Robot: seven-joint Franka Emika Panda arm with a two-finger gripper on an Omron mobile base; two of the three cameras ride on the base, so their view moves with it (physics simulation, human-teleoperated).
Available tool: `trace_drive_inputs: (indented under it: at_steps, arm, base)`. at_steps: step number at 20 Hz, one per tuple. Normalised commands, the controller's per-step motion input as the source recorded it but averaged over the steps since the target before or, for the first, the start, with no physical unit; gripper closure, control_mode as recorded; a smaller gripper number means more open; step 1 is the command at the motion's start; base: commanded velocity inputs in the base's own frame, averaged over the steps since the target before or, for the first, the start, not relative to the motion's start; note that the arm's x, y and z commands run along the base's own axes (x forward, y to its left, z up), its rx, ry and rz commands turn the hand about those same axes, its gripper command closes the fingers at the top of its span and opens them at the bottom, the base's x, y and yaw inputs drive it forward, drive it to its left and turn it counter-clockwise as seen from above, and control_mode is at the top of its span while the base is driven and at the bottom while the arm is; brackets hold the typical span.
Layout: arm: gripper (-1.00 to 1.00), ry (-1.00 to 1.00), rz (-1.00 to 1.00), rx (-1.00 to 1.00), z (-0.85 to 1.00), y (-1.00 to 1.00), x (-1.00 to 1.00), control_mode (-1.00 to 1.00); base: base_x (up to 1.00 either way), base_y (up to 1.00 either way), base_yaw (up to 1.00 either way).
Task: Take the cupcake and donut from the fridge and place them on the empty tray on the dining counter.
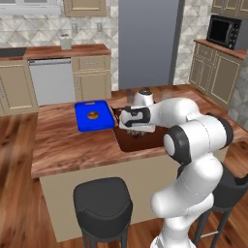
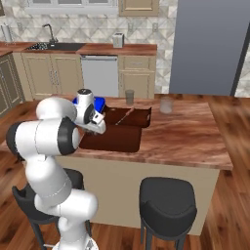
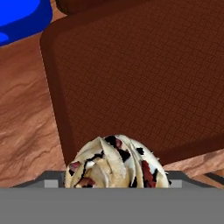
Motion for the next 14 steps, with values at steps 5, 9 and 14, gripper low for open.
trace_drive_inputs:
  at_steps: [5, 9, 14]
  arm:
    - [1.00, -0.03, 0.00, 0.01, -0.27, 0.00, 0.10, -1.00]
    - [1.00, -0.06, 0.00, -0.01, -0.32, 0.00, 0.38, -1.00]
    - [1.00, 0.00, 0.00, 0.00, -0.29, 0.00, 0.40, -1.00]
  base:
    - [0.00, 0.00, 0.00]
    - [0.00, 0.00, 0.00]
    - [0.00, 0.00, 0.00]
